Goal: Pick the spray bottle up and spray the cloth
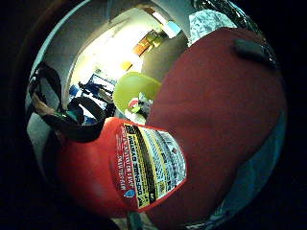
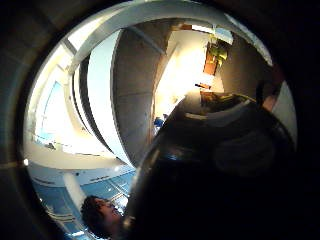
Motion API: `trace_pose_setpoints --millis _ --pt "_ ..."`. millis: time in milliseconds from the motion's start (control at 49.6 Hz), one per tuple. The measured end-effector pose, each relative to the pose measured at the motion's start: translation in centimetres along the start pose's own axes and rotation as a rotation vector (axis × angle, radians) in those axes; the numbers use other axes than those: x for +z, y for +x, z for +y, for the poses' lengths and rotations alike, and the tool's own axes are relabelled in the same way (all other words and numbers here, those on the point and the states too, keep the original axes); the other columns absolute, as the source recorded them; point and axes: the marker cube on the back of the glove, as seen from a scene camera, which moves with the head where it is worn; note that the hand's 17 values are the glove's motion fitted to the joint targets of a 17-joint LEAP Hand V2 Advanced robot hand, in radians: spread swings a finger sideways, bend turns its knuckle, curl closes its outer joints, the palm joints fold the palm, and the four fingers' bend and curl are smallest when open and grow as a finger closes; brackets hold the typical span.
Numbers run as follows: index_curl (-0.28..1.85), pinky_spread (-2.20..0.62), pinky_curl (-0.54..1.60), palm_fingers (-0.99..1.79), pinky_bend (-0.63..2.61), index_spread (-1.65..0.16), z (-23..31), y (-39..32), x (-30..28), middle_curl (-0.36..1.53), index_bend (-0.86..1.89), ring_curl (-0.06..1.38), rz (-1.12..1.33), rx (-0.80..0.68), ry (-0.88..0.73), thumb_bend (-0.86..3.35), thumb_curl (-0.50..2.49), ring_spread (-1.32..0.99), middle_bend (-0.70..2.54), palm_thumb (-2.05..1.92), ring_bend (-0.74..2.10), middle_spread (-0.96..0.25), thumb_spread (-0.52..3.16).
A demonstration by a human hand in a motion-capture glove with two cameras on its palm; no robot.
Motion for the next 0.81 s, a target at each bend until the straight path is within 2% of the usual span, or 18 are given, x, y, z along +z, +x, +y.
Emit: trace_pose_setpoints --millis 161,242,303,343,363,403,424,504,625,807 --pt "0.64 -0.21 0.41 1.35 0.36 -0.19 0.1 0.0 -0.4 0.54 0.29 0.48 -0.026 0.028 -0.010 -0.03 0.87 -0.13 0.62 0.97 0.59 -0.12 0.42" --pt "0.64 -0.21 0.40 1.33 0.35 -0.20 1.2 0.7 -1.0 0.54 0.30 0.48 -0.003 0.078 -0.130 -0.03 0.87 -0.13 0.62 0.96 0.59 -0.11 0.42" --pt "0.63 -0.17 0.40 1.24 0.35 -0.21 2.5 0.4 -1.6 0.53 0.29 0.46 -0.015 0.116 -0.245 -0.04 0.85 -0.11 0.60 0.94 0.55 -0.09 0.46" --pt "0.63 -0.15 0.40 1.21 0.34 -0.21 2.7 0.0 -2.1 0.53 0.27 0.46 -0.009 0.126 -0.254 -0.04 0.85 -0.10 0.59 0.93 0.53 -0.08 0.49" --pt "0.62 -0.10 0.39 1.08 0.29 -0.21 2.5 -0.2 -2.3 0.52 0.25 0.45 0.010 0.125 -0.229 -0.04 0.83 -0.09 0.57 0.93 0.51 -0.07 0.53" --pt "0.62 -0.06 0.38 1.03 0.26 -0.22 2.4 -0.6 -2.8 0.51 0.22 0.45 0.055 0.114 -0.183 -0.04 0.82 -0.08 0.53 0.91 0.50 -0.07 0.59" --pt "0.60 -0.02 0.38 0.91 0.25 -0.22 2.7 -1.0 -3.1 0.49 0.19 0.44 0.070 0.106 -0.181 -0.05 0.80 -0.08 0.47 0.88 0.47 -0.06 0.66" --pt "0.57 0.06 0.38 0.75 0.23 -0.25 4.2 -2.3 -4.8 0.46 0.14 0.44 0.154 0.058 -0.205 -0.05 0.74 -0.06 0.38 0.82 0.43 -0.04 0.79" --pt "0.48 0.13 0.37 0.68 0.23 -0.29 6.4 -3.2 -10.5 0.42 0.09 0.41 0.373 -0.050 -0.223 -0.04 0.67 -0.06 0.30 0.78 0.41 -0.02 0.89" --pt "0.40 0.20 0.35 0.61 0.19 -0.33 9.7 -5.0 -16.9 0.40 0.12 0.39 0.504 -0.144 -0.220 -0.05 0.58 -0.06 0.26 0.69 0.37 -0.01 0.98"
